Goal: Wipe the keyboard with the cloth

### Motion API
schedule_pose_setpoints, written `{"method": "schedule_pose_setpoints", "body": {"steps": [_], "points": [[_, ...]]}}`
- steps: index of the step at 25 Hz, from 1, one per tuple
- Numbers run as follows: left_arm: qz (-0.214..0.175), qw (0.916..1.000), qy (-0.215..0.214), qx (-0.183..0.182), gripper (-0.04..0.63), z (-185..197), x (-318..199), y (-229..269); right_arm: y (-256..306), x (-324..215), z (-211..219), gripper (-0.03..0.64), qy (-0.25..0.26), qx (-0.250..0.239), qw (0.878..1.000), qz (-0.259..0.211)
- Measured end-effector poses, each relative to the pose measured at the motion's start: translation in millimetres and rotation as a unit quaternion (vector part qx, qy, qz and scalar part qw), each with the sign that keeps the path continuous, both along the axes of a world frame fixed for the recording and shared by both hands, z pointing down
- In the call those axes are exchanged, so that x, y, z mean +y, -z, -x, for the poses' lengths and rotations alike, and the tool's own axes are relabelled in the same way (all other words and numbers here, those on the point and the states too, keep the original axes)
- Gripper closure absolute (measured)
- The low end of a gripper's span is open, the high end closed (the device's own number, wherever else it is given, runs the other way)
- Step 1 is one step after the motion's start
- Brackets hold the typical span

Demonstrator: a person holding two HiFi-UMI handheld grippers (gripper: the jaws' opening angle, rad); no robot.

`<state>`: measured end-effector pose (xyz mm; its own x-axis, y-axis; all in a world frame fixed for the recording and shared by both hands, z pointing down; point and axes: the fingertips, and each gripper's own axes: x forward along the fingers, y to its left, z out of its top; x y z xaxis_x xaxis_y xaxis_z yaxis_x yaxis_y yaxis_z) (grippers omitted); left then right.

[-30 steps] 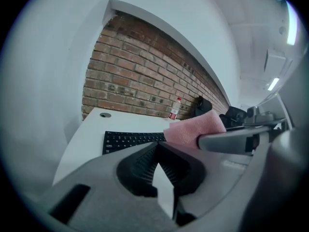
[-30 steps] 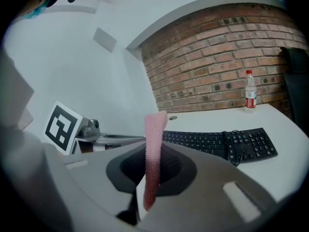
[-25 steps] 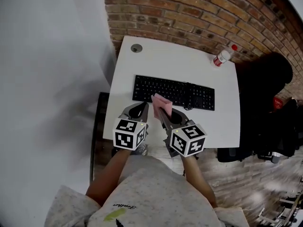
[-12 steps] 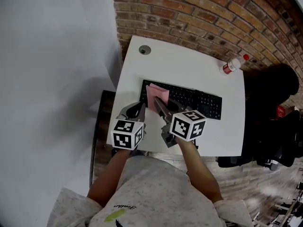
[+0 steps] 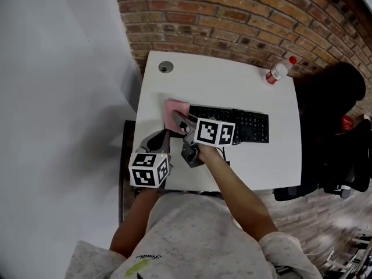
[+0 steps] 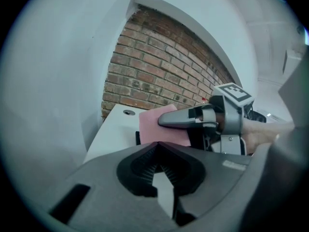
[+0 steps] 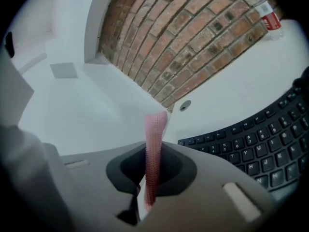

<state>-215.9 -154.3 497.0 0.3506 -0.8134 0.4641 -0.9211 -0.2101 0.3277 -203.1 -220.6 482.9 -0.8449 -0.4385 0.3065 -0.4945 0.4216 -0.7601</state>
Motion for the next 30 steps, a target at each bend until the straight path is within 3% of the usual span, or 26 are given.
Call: {"method": "schedule_pose_setpoints", "body": {"steps": [8,20,30], "points": [[0.001,0.9997,0.023,-0.010,0.606,-7,-11,-2,-24,-8,-2,0.595,0.016,0.047,0.999,0.006],[0.012,0.9976,0.065,-0.020,0.606,-8,-14,-4,-43,-17,-18,0.606,0.020,0.071,0.997,0.037],[0.013,0.9976,0.064,-0.022,0.606,-26,-21,-4,-47,-20,-41,0.606,0.019,0.084,0.996,0.037]]}}
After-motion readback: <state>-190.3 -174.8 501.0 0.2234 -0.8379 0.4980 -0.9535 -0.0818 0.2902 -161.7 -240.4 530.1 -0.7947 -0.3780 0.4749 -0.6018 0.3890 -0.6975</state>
